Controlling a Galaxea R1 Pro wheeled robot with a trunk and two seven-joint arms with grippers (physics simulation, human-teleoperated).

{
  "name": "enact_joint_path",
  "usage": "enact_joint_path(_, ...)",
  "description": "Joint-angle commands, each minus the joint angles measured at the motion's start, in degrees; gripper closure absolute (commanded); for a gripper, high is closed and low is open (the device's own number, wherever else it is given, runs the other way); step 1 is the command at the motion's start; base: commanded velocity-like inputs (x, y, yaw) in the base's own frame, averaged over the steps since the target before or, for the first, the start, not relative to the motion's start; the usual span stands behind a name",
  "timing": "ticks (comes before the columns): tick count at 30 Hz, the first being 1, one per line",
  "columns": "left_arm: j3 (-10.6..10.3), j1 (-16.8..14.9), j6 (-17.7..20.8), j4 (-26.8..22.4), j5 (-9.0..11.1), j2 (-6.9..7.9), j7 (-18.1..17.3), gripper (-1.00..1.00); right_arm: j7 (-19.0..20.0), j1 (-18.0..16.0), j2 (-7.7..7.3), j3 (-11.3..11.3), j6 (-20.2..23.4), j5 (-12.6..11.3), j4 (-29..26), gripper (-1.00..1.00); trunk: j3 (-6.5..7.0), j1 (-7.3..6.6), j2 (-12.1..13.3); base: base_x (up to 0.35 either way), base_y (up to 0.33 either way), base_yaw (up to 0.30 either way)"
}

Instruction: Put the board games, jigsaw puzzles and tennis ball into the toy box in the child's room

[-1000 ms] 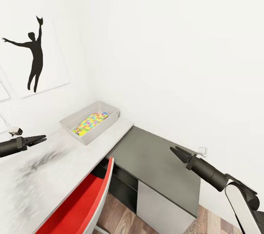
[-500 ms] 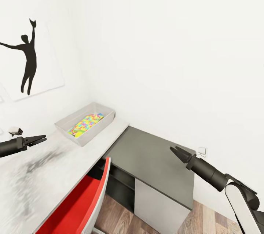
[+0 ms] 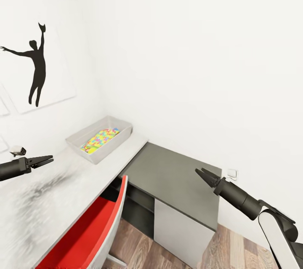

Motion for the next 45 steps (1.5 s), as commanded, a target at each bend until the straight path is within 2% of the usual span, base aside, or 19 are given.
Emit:
enact_joint_path(1, 0.0, -0.1, 0.6, 0.0, 0.0, 0.02, -0.2, -1.0, 0.0, -0.1, -0.01, 0.0, 0.4, -0.4, 0.0, -1.0, -0.13, 0.02, -0.1, -0.122, 0.0, 0.0)
enact_joint_path(11, 0.0, -0.1, 0.6, 0.0, 0.0, 0.06, -0.2, -1.0, -0.1, -0.1, -0.01, -0.1, 0.4, -0.4, -0.1, -1.0, -0.11, 0.02, -0.1, -0.118, 0.0, -0.004)
enact_joint_path(17, 0.1, -0.1, 0.7, 0.0, 0.0, 0.17, -0.2, -1.0, 0.1, -0.1, -0.04, -0.1, 0.5, -0.4, 0.0, -1.0, 0.2, 0.02, -0.1, -0.035, 0.0, -0.16)
enact_joint_path(31, 0.2, -0.1, 1.0, 0.0, 0.0, 3.15, -0.2, -1.0, 0.2, 0.0, -0.18, -0.3, 0.5, -0.6, 0.2, -1.0, 1.14, 0.02, -0.1, -0.002, 0.0, -0.216)
enact_joint_path(45, 0.0, -0.1, 2.3, -0.7, 0.0, 3.4, -0.2, -1.0, 0.2, 0.0, -0.18, -0.4, 0.4, -0.7, 0.6, -1.0, 2.09, 0.02, -0.1, -0.069, 0.0, -0.219)
